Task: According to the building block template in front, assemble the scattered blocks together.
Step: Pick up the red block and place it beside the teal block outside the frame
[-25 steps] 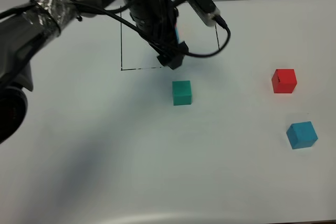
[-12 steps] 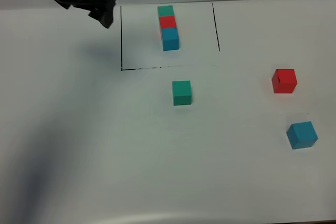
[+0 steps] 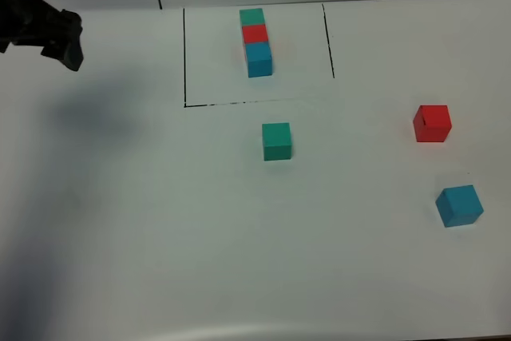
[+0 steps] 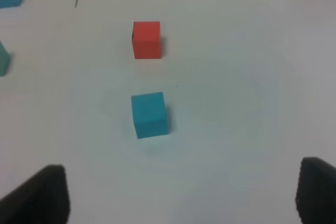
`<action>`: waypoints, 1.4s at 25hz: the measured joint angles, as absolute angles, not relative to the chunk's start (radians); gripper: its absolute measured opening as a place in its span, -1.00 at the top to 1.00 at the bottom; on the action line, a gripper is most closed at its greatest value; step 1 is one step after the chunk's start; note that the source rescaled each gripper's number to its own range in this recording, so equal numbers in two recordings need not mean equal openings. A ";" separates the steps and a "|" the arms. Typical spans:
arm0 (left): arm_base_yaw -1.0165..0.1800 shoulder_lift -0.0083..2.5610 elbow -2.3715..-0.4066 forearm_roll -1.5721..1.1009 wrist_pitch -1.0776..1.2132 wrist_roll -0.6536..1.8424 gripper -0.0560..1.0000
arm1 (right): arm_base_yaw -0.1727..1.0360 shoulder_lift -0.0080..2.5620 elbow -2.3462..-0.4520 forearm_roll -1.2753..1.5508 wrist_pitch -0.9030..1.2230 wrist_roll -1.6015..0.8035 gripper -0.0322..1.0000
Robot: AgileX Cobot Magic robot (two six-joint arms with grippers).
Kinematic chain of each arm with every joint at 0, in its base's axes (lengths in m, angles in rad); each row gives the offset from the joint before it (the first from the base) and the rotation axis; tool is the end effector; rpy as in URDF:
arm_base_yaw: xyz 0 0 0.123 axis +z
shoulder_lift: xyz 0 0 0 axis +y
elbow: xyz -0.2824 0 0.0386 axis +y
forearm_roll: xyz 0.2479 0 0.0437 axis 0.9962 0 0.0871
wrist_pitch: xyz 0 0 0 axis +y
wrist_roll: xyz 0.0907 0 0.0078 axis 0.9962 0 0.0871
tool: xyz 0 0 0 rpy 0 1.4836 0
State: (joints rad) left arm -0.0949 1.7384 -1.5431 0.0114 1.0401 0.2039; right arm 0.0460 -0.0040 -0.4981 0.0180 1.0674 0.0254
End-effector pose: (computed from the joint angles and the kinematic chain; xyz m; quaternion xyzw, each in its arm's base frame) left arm 0.3725 -0.0346 0.3067 0.1473 0.9666 0.0168 0.2091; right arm -0.0056 0.0012 0.2761 -0.0092 0.8543 0.0275 0.5189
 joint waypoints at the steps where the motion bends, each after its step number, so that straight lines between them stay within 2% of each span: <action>1: -0.095 1.696 -1.499 0.011 1.017 0.204 -0.75 | 0.046 -0.004 -0.498 0.018 1.067 0.025 -0.85; 14: -0.095 1.201 -1.090 -0.006 0.916 0.074 -0.75 | 0.046 -0.004 -0.498 0.018 1.067 0.025 -0.85; 25: -0.158 0.852 -0.954 -0.050 0.926 0.062 -0.75 | 0.046 -0.004 -0.498 0.018 1.067 0.025 -0.85; 35: -0.160 0.580 -0.743 -0.071 0.971 0.018 -0.72 | 0.046 -0.004 -0.498 0.019 1.067 0.031 -0.85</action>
